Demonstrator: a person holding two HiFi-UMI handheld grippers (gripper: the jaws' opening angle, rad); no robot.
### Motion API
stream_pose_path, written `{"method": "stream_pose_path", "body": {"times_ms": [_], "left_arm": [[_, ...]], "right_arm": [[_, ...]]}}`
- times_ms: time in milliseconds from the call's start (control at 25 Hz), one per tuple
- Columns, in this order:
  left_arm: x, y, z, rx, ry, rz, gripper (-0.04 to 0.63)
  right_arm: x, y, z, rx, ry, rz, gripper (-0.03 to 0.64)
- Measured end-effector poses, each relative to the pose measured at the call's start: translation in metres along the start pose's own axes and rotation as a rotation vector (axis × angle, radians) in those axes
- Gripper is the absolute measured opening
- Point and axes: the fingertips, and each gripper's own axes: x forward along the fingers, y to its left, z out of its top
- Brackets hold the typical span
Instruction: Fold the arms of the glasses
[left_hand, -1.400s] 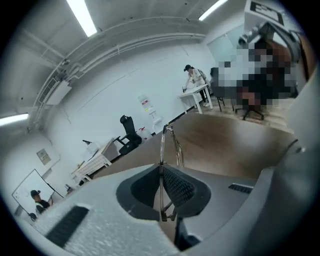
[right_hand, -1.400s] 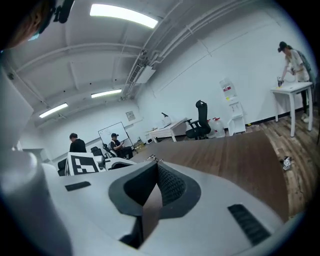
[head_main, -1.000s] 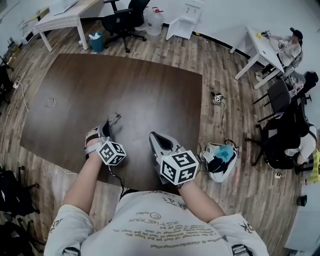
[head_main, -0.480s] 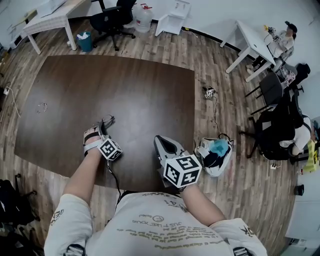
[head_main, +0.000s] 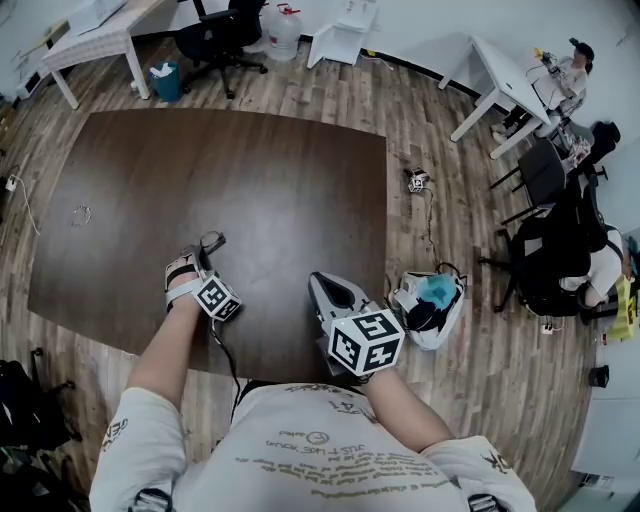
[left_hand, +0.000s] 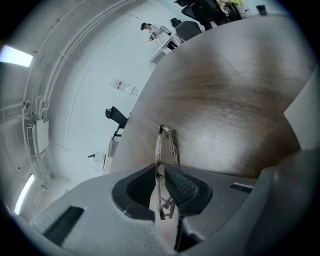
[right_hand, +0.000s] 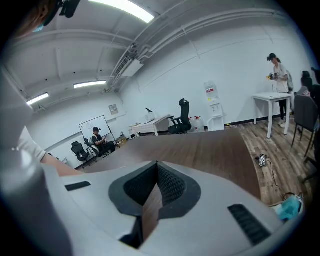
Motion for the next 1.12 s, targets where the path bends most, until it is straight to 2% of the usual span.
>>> {"method": "stream_pose_path", "body": {"times_ms": [160, 240, 320, 400, 520, 640, 760, 960, 1120], "left_arm": [[-0.010, 0.000, 0.006, -0.055, -0.008, -0.046, 0.124], [-0.021, 0.004, 0.010, -0.077, -0.017, -0.058, 0.129], [-0.040, 0.015, 0.017, -0.144, -0.051, -0.056, 0.129], [-0.062, 0.031, 0.024, -0.274, -0.099, -0.054, 0.123], [-0.098, 0.059, 0.036, -0.512, -0.165, -0.051, 0.054], [-0.138, 0.088, 0.049, -0.684, -0.234, -0.021, 0.028], [-0.181, 0.107, 0.068, -0.854, -0.316, -0.041, 0.015], [-0.248, 0.118, 0.106, -1.093, -0.485, -0.105, 0.015], [-0.283, 0.114, 0.117, -1.202, -0.534, -0.107, 0.015]], "right_arm": [[-0.001, -0.001, 0.002, -0.001, 0.001, 0.017, 0.014], [0.000, 0.000, 0.004, -0.003, 0.000, 0.030, 0.014], [0.002, 0.004, 0.004, -0.011, -0.003, 0.046, 0.014], [0.005, 0.008, 0.004, -0.023, -0.008, 0.064, 0.014], [0.008, 0.014, 0.007, -0.038, -0.019, 0.093, 0.014], [0.007, 0.021, 0.012, -0.055, -0.035, 0.119, 0.014], [0.004, 0.028, 0.019, -0.077, -0.054, 0.144, 0.014], [-0.003, 0.032, 0.028, -0.099, -0.086, 0.178, 0.014], [-0.011, 0.035, 0.031, -0.139, -0.108, 0.184, 0.012]]}}
